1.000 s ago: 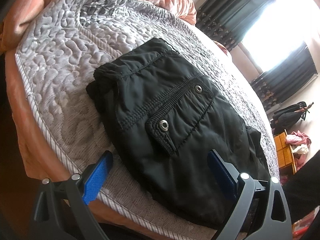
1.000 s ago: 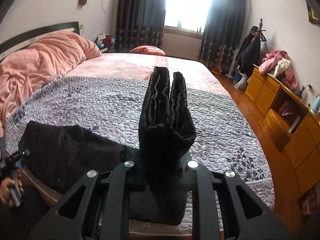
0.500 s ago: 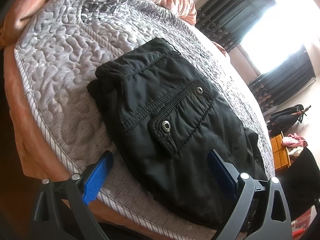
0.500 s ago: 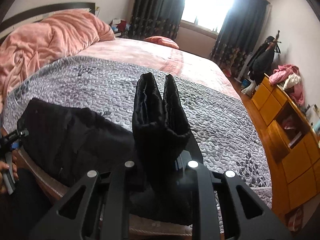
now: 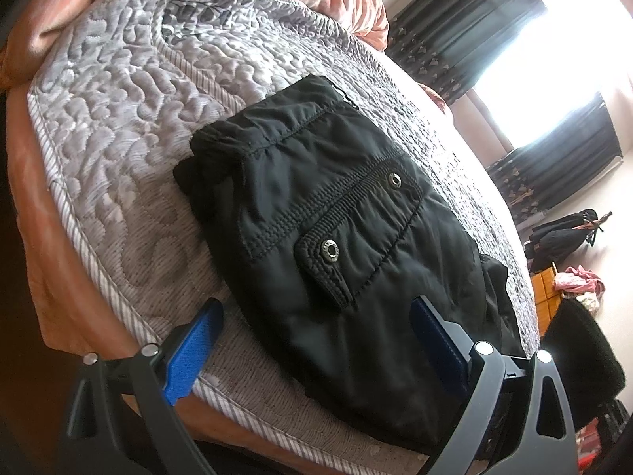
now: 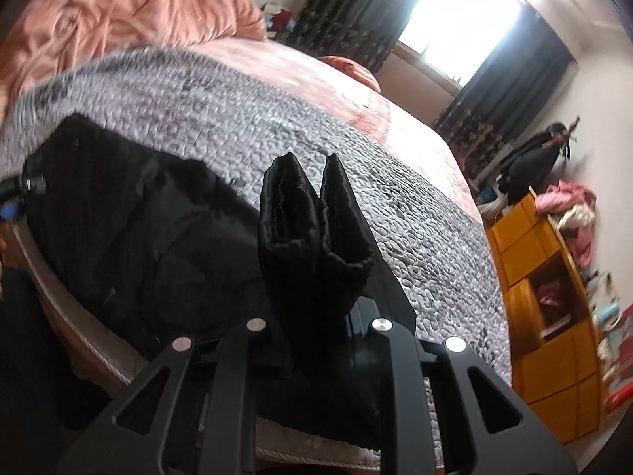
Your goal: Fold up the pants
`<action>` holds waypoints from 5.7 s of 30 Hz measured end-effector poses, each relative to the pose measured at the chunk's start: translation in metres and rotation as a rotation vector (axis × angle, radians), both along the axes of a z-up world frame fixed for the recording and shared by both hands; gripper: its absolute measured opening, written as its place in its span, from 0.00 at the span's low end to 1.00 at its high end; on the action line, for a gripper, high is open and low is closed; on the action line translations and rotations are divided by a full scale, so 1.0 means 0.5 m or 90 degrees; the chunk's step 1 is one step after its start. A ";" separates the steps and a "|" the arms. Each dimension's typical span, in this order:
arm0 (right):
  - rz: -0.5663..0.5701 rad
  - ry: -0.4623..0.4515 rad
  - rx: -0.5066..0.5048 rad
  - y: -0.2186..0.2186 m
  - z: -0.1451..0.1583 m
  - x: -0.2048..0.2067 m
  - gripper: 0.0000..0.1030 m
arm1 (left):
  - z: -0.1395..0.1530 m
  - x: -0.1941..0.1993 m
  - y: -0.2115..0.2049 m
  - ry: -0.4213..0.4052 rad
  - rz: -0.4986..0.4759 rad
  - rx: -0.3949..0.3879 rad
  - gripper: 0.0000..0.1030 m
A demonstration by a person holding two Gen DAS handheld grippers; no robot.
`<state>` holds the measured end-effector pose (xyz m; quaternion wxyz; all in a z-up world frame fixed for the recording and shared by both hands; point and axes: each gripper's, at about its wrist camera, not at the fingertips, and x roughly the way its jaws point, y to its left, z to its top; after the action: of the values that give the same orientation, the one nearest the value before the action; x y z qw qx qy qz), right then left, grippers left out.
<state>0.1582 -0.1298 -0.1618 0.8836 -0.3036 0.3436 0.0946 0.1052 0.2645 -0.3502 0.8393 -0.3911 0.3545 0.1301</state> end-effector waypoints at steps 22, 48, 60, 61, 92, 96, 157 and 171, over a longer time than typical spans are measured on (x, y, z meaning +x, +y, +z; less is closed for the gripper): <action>0.100 -0.015 -0.295 0.161 -0.267 -0.046 0.18 | -0.002 -0.007 0.010 -0.003 0.003 -0.011 0.93; 0.097 0.256 0.190 0.025 -0.167 0.044 0.66 | 0.001 -0.019 0.017 -0.009 0.005 -0.025 0.93; 0.117 0.302 0.218 0.035 -0.164 0.045 0.13 | 0.003 -0.021 0.029 -0.007 0.005 -0.031 0.94; 0.117 0.300 0.220 0.032 -0.157 0.041 0.13 | 0.003 -0.020 0.029 -0.007 0.004 -0.031 0.94; 0.045 0.386 0.290 -0.015 -0.166 0.146 0.34 | 0.000 -0.031 0.037 0.005 0.002 -0.049 0.96; 0.049 0.422 0.263 0.009 -0.217 0.141 0.36 | 0.003 -0.035 0.039 0.013 0.007 -0.046 0.96; 0.587 0.657 -0.063 0.834 -0.064 0.358 0.27 | 0.130 0.036 0.151 -0.067 0.077 -0.185 0.32; 0.579 0.560 0.005 0.649 0.147 0.363 0.27 | 0.362 0.065 -0.001 -0.102 -0.043 -0.017 0.31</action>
<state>0.3398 0.1947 -0.0883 0.5323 -0.3488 0.5108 0.5779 0.1378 0.2638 -0.1694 0.8637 -0.3992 0.3008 0.0652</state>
